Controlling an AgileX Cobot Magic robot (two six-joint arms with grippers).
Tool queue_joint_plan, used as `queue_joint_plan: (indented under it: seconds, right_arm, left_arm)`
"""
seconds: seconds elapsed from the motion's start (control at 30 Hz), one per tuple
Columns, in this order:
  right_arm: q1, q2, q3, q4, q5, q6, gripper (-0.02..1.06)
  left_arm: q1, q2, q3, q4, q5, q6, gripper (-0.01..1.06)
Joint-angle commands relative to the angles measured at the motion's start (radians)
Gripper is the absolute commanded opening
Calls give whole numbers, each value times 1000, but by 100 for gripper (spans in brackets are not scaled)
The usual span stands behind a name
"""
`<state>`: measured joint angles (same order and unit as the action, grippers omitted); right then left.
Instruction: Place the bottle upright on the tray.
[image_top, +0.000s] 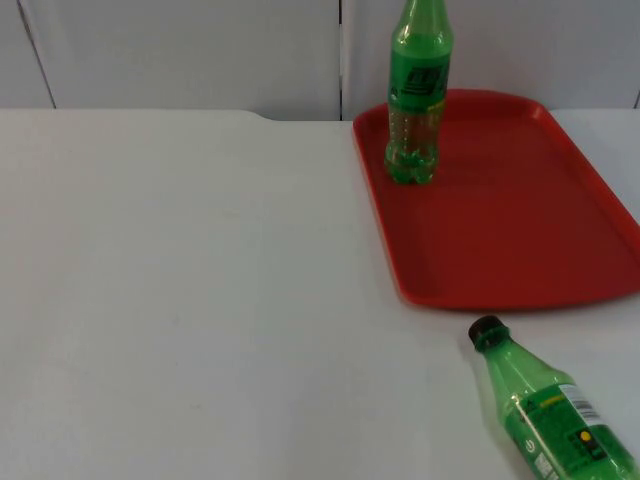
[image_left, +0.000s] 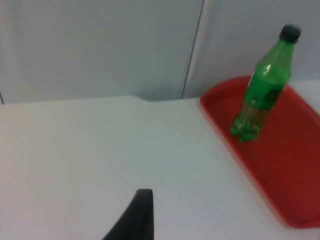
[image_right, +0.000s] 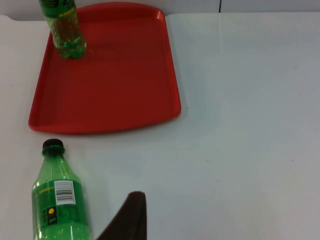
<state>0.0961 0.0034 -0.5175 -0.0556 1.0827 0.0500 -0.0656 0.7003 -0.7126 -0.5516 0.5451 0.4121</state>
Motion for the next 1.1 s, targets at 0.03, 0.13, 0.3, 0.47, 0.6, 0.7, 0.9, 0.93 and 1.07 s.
queue_joint_plan:
  seconds: [0.03, 0.13, 0.3, 0.47, 0.6, 0.7, 0.9, 0.93, 1.07]
  right_arm:
    - [-6, -3, 2, 1, -4, -2, 105]
    - [-6, -3, 2, 1, -4, -2, 105]
    - [-6, -3, 2, 1, -4, -2, 105]
    - [-6, -3, 2, 1, -4, -2, 105]
    - [-6, -3, 2, 1, -4, -2, 105]
    - [-6, -3, 2, 1, -4, -2, 105]
    - [-6, -3, 2, 1, -4, -2, 105]
    - [-6, -3, 2, 1, -4, -2, 105]
    - [-6, -3, 2, 1, -4, -2, 105]
  left_arm:
    - [-6, -103, 28, -47, 4, 2, 105]
    - [-6, -209, 30, -55, 41, 2, 105]
    - [-65, -324, 32, -35, 102, 2, 105]
    - [-126, -413, 32, 53, 210, 2, 105]
    - [-127, -485, 32, 112, 297, 2, 105]
    - [-123, -564, 32, 184, 372, -54, 105]
    - [-123, -698, 32, 381, 438, -301, 105]
    - [-123, -700, 32, 429, 447, -346, 105]
    - [-123, -700, 48, 563, 538, -428, 105]
